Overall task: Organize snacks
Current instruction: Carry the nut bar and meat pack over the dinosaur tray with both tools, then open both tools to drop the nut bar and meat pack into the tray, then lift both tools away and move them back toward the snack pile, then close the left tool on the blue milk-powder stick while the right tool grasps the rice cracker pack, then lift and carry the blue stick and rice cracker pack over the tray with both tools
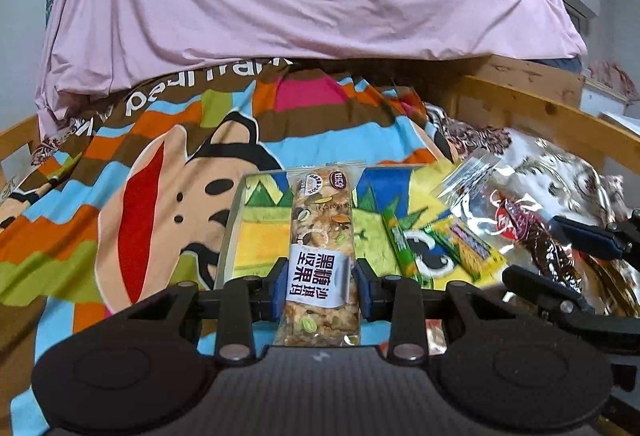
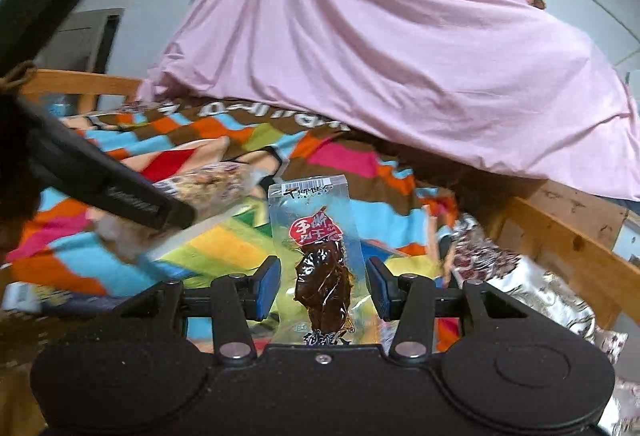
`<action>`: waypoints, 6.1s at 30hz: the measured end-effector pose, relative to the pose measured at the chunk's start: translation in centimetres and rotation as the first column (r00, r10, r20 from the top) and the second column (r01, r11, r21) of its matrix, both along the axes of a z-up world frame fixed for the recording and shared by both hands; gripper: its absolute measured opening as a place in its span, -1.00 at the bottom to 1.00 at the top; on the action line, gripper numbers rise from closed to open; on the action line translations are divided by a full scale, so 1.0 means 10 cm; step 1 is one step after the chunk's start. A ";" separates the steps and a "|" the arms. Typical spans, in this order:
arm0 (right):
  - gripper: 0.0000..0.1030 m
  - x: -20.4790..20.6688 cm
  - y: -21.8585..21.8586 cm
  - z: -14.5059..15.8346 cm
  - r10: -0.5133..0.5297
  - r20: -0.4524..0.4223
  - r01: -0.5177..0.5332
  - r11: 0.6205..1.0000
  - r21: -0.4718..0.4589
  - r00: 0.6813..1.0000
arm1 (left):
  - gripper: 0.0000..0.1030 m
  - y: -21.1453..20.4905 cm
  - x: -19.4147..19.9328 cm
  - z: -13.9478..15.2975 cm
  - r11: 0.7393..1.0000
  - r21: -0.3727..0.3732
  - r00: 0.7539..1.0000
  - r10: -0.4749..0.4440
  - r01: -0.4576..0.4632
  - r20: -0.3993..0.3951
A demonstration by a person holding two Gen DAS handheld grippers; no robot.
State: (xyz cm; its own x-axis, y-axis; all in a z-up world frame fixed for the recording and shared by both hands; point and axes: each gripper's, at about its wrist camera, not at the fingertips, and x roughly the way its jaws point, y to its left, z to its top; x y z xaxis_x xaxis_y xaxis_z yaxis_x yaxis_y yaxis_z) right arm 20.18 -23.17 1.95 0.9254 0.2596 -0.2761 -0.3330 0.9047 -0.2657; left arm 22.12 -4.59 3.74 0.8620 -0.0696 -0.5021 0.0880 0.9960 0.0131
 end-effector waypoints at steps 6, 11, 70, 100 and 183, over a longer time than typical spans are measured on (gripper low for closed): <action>-0.05 0.55 -0.12 -0.05 -0.055 0.017 0.054 0.998 0.021 0.998 | -0.28 -0.16 0.39 -0.01 1.000 0.008 0.999 0.001 -0.001 0.033; -0.05 0.94 -0.26 -0.17 -0.086 -0.021 0.087 0.995 0.041 0.996 | -0.28 -0.31 0.81 -0.11 1.000 -0.013 0.999 0.024 -0.024 0.027; 0.99 0.15 -0.74 0.35 -0.081 0.054 0.066 0.970 0.232 0.995 | 0.99 -0.09 0.27 0.27 0.987 -0.144 0.987 0.085 -0.066 0.136; 0.99 -1.50 0.12 0.10 0.033 -0.040 -0.027 0.988 0.155 0.999 | 0.99 0.53 -1.24 0.07 0.996 -0.084 0.995 0.047 -0.040 0.083; 0.67 -0.06 0.75 -0.75 -0.091 -0.652 0.132 0.991 0.014 0.753 | -0.20 1.10 -0.21 -0.87 0.967 -0.252 0.881 -0.159 0.047 -0.446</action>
State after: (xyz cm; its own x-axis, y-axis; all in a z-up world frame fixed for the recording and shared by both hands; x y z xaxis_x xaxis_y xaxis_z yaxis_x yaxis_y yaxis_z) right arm 19.60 -15.70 -5.57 0.5528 0.1996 -0.8090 -0.3022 0.9528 0.0285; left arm 20.07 6.42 -4.92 0.5198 -0.3055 -0.7978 0.1307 0.9513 -0.2791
